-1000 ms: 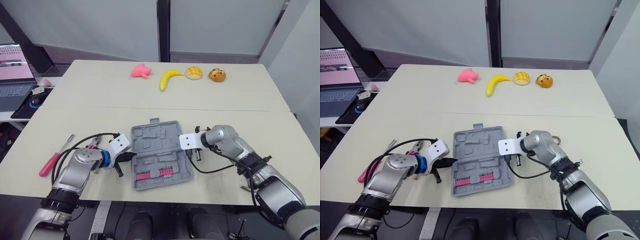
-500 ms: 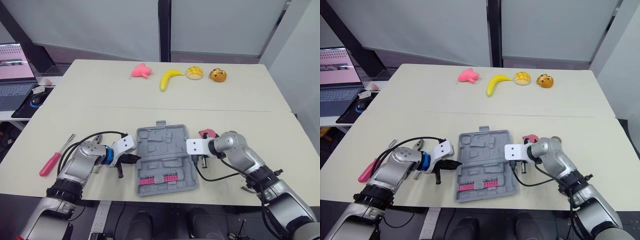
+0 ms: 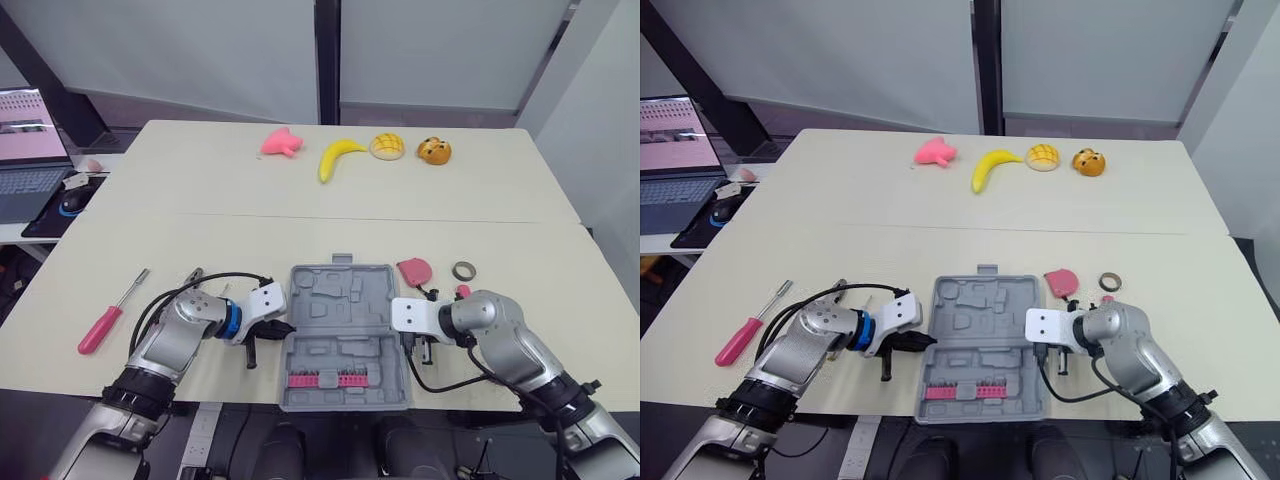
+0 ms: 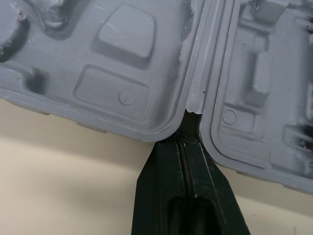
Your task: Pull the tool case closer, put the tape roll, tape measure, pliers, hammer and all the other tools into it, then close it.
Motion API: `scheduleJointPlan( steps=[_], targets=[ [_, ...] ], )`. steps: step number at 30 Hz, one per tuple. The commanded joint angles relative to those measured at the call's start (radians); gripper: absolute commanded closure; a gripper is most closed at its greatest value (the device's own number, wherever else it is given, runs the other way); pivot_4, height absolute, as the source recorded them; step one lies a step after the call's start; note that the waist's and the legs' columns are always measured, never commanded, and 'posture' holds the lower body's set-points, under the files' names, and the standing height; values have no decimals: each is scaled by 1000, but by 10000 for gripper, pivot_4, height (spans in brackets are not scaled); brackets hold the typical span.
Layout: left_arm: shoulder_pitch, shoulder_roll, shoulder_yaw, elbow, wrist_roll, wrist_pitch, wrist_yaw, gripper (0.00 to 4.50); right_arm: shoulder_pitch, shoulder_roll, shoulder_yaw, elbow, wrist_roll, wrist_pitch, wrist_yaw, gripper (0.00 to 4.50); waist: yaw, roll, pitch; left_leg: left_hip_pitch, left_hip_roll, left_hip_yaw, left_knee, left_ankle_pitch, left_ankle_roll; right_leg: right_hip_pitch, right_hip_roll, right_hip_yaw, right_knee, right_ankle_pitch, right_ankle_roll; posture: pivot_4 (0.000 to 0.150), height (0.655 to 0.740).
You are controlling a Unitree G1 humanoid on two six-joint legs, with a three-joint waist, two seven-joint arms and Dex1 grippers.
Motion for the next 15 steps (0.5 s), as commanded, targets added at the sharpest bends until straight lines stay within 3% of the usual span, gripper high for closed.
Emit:
scheduleJointPlan(
  steps=[1,15],
  targets=[
    [23,-39,-69,-87,-23,-1,-25,45000,20,42,61,-93,63,-1,17,44697,0,0,-1,0,0,0,0,0,0,0,0,0,0,0,0,1500,7400],
    [59,-10,-94,-127,-17,9,-58,45000,78,20,79,-179,85,75,58,44697,0,0,-1,0,0,0,0,0,0,0,0,0,0,0,0,1500,7400]
  ],
)
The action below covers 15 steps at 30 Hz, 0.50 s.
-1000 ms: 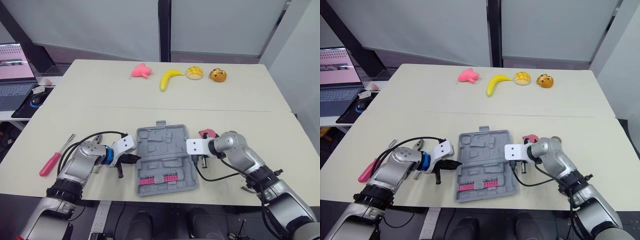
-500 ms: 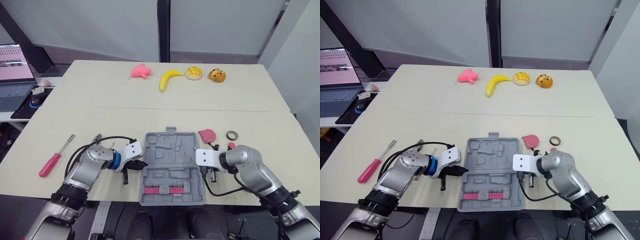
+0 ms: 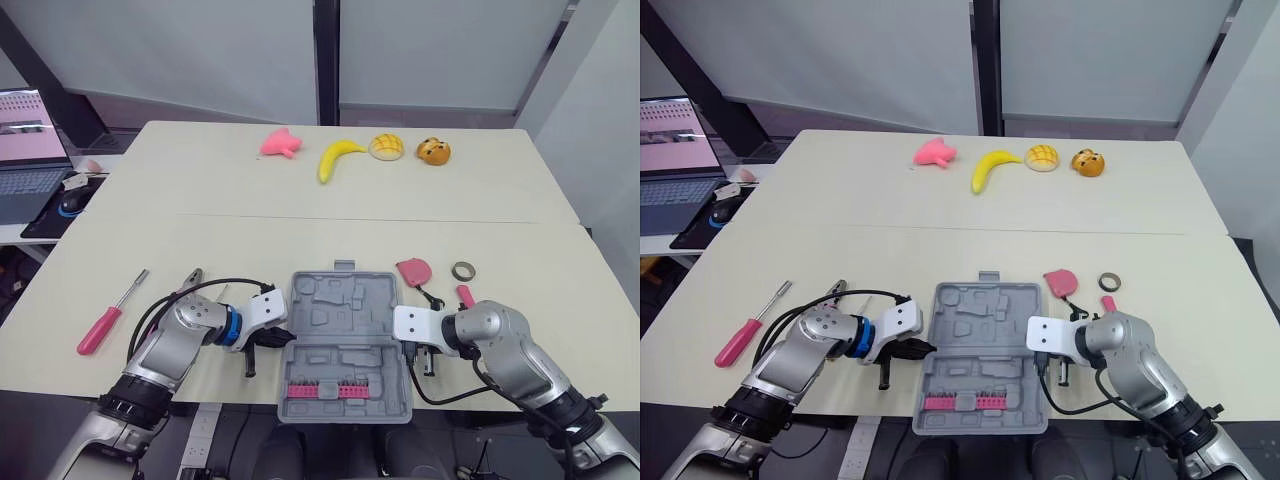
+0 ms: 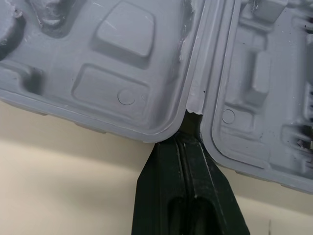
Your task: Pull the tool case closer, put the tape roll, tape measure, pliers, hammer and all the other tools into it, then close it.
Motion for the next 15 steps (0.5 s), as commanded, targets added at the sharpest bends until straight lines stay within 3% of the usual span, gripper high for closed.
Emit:
scheduleJointPlan(
  steps=[1,15],
  targets=[
    [32,-28,-86,-70,-19,-17,-43,45000,26,29,76,-92,83,-5,45,44697,0,0,0,0,0,0,0,0,0,0,0,0,0,0,0,1500,7400],
    [78,-13,-94,-108,-20,-6,-50,45000,49,4,85,-126,97,14,53,44697,0,-1,-5,1,0,0,0,0,0,1,0,0,-1,0,0,1500,7400]
  ],
)
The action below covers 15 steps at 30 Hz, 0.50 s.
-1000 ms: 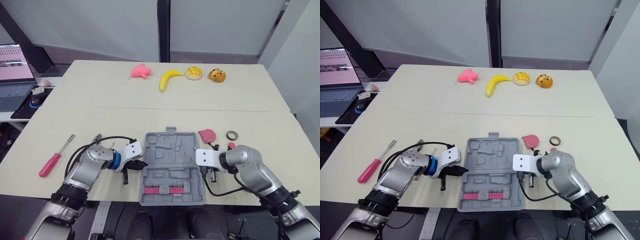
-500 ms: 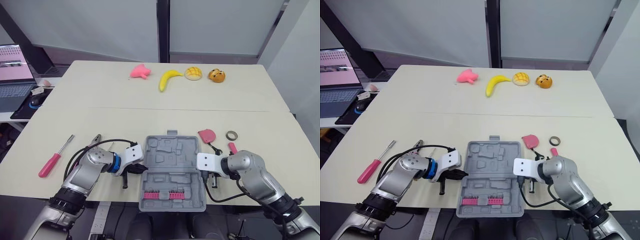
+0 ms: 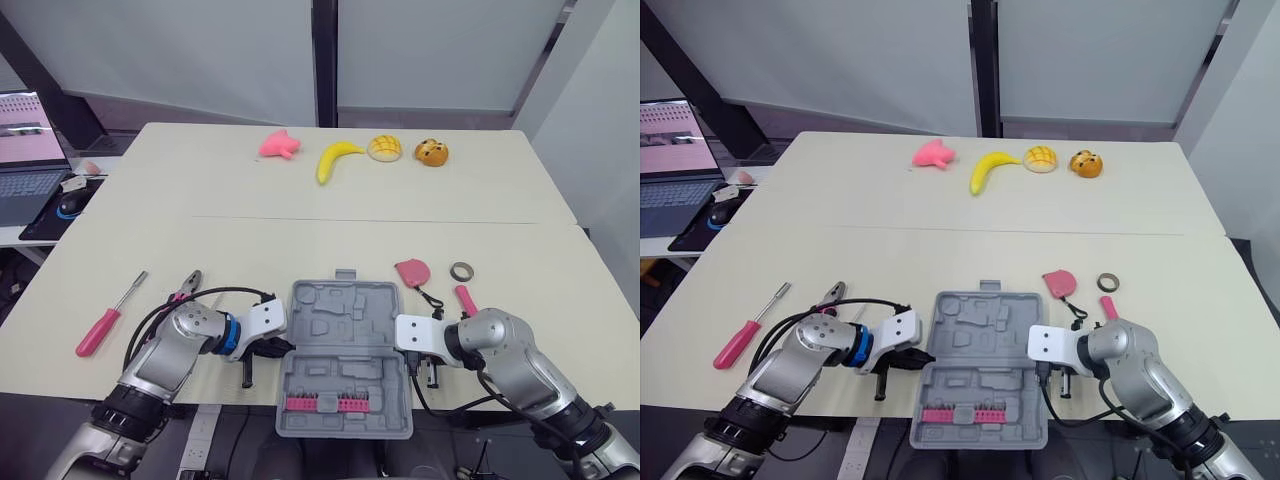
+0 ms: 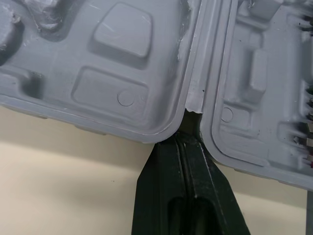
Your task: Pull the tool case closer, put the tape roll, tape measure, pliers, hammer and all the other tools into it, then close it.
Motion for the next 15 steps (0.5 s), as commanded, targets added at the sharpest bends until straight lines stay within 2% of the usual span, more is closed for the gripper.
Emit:
scheduleJointPlan(
  steps=[1,9,15],
  targets=[
    [25,-30,-90,-49,-19,-6,-40,45000,12,30,76,-78,75,-20,32,44697,0,0,0,0,0,0,0,0,0,0,0,0,0,0,0,1500,7400],
    [25,-30,-84,-44,-13,-4,-36,45000,5,37,84,-73,85,-14,25,44697,0,0,-1,2,0,0,0,0,0,3,0,0,-2,0,0,1500,7400],
    [37,-16,-75,-53,-15,-2,-37,45000,4,44,96,-74,86,-7,21,44697,-1,0,0,14,1,0,-6,0,0,15,0,-1,-9,-4,4,1500,7400]
  ],
)
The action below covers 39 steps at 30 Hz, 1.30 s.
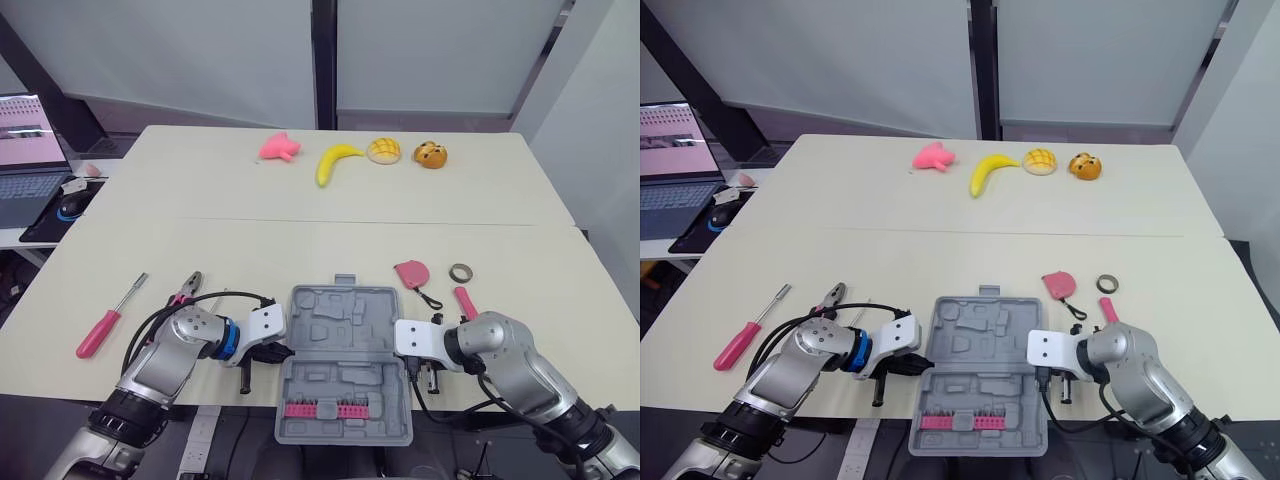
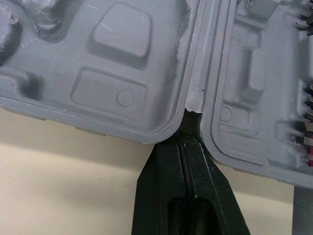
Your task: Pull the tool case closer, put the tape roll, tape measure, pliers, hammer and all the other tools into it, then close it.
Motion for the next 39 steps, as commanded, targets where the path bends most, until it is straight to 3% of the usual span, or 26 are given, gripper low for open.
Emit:
scheduleJointPlan(
  steps=[1,27,39],
  targets=[
    [21,-24,-72,-47,-16,-3,-23,45000,-2,53,74,-62,77,-21,19,44697,0,0,0,0,0,0,0,0,0,0,0,0,-1,0,0,1500,7400],
    [-48,-46,-35,54,-3,-13,43,45000,-84,48,49,107,88,-125,-25,44697,0,-2,-2,2,0,0,0,0,0,3,0,0,-2,0,1,1500,7400],
    [-14,-45,-66,21,-1,-12,25,45000,-77,30,52,91,99,-111,-9,44697,0,-2,-3,2,0,0,0,0,0,3,0,0,-3,0,1,1500,7400]
  ],
)
